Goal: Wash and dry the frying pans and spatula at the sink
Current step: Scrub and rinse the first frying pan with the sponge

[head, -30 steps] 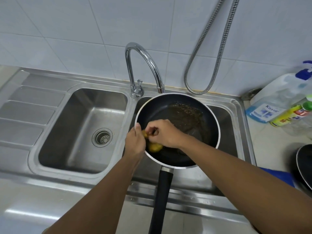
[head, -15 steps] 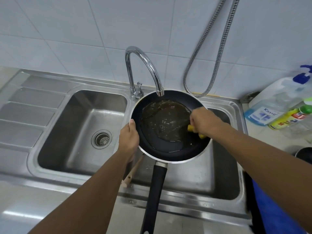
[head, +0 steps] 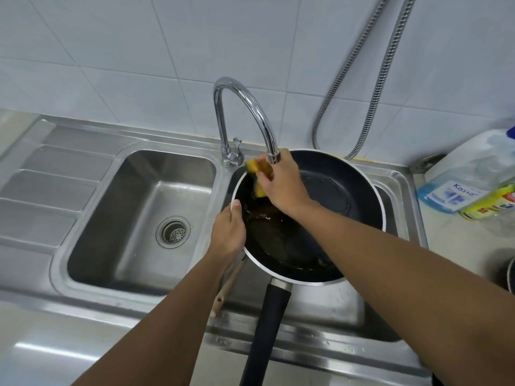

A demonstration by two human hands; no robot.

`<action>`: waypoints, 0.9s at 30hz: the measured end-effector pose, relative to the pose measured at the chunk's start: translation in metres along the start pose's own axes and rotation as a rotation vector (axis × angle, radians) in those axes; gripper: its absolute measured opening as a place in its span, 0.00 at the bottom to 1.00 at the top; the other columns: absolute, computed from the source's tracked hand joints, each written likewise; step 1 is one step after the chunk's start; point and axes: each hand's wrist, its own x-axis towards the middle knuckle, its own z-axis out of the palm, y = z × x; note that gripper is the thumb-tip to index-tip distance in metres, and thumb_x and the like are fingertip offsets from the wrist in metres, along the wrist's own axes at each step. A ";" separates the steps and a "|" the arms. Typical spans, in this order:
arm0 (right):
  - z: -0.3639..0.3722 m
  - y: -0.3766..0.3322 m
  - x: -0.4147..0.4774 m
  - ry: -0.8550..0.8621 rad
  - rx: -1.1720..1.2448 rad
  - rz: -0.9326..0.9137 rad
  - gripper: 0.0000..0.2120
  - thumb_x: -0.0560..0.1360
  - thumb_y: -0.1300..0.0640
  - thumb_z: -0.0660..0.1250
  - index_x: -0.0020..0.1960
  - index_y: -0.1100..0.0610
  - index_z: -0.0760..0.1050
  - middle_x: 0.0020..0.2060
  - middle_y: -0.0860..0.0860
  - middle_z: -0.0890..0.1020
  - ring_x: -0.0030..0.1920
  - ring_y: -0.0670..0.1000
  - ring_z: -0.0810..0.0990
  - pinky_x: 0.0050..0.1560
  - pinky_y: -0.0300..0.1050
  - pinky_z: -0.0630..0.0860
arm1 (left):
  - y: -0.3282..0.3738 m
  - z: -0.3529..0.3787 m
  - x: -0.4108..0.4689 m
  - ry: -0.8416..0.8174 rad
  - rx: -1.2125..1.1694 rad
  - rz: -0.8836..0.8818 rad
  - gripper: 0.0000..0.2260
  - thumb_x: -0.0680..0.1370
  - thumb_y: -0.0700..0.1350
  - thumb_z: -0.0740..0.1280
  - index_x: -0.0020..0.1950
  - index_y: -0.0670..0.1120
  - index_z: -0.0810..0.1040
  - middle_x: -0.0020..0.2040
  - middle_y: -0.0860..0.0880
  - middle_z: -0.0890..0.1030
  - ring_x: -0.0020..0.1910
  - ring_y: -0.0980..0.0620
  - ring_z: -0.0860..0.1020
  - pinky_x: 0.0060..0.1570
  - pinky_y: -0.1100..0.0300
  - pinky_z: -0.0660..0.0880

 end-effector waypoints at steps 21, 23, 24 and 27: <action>-0.003 0.026 -0.015 0.289 0.202 -0.005 0.10 0.79 0.57 0.70 0.59 0.54 0.82 0.52 0.49 0.72 0.49 0.46 0.75 0.55 0.40 0.76 | 0.017 0.006 -0.003 -0.055 0.114 0.104 0.22 0.86 0.57 0.51 0.48 0.47 0.79 0.44 0.48 0.82 0.46 0.50 0.81 0.50 0.51 0.77; -0.004 0.023 -0.019 0.132 0.123 -0.165 0.12 0.80 0.59 0.69 0.63 0.56 0.81 0.53 0.48 0.71 0.49 0.44 0.72 0.56 0.35 0.73 | 0.016 0.008 -0.004 -0.053 0.095 0.080 0.23 0.86 0.59 0.51 0.49 0.47 0.80 0.46 0.47 0.83 0.48 0.48 0.82 0.55 0.45 0.79; -0.004 0.023 -0.022 0.061 0.090 -0.255 0.13 0.80 0.60 0.69 0.64 0.56 0.81 0.53 0.49 0.71 0.49 0.43 0.72 0.55 0.34 0.72 | 0.016 0.008 -0.004 -0.054 0.086 0.071 0.23 0.85 0.60 0.51 0.50 0.47 0.80 0.47 0.46 0.84 0.49 0.47 0.82 0.56 0.42 0.79; -0.007 0.028 -0.020 0.068 0.069 -0.254 0.14 0.79 0.61 0.68 0.64 0.55 0.81 0.53 0.49 0.71 0.50 0.45 0.72 0.57 0.39 0.73 | 0.016 0.009 -0.007 -0.052 0.097 0.065 0.24 0.85 0.60 0.51 0.50 0.47 0.80 0.46 0.45 0.84 0.48 0.46 0.83 0.56 0.40 0.79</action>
